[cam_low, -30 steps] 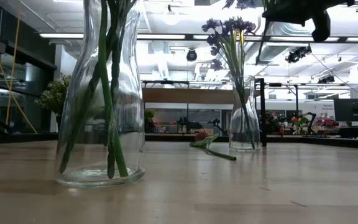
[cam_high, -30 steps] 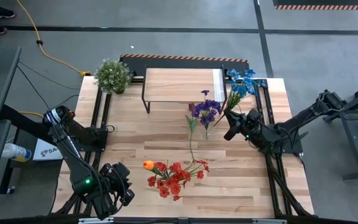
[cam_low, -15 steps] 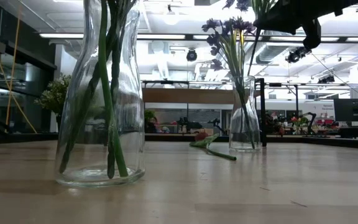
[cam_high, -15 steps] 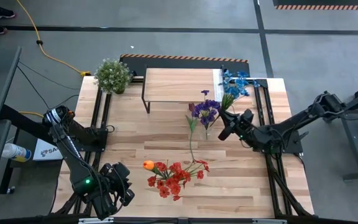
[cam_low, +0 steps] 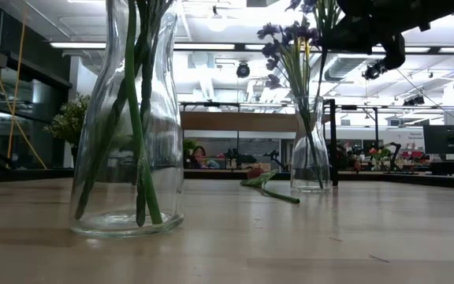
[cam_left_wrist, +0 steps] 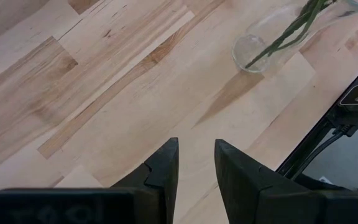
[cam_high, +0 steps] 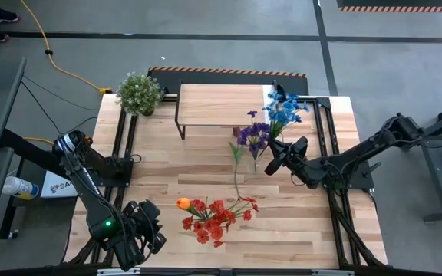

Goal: Pick and place flowers into a vace then onto a shelf
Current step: Put the blue flowers into the top transparent vase

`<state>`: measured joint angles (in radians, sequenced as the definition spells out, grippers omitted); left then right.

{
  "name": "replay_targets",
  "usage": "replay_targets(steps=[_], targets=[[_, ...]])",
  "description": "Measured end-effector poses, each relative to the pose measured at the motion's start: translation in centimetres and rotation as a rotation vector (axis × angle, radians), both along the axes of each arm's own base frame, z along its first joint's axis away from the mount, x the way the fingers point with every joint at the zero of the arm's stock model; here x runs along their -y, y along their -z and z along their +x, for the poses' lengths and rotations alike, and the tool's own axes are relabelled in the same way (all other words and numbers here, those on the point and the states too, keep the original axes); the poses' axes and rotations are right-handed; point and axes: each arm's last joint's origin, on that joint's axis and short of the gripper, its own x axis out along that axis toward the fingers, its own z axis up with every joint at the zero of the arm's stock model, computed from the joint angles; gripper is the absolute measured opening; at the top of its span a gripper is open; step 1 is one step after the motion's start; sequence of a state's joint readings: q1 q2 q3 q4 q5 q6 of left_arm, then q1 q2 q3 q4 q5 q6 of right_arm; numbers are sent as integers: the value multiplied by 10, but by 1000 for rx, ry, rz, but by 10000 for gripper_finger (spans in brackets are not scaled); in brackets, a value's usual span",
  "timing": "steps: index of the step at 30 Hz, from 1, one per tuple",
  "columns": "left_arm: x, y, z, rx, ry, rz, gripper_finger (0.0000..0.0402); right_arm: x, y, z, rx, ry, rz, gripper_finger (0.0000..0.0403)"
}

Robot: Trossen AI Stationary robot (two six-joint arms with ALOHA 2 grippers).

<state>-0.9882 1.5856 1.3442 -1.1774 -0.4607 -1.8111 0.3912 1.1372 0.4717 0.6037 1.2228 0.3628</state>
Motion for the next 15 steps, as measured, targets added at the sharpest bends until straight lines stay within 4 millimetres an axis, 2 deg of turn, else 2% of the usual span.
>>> replay_targets(steps=[7, 15], targets=[[0, 0, 0, -2, 0, 3, 138, -1, 5, 3, -3, 1, 10, 25], [0, 0, 0, -2, 0, 3, 138, -2, 6, 4, 5, -7, 19, 25]])
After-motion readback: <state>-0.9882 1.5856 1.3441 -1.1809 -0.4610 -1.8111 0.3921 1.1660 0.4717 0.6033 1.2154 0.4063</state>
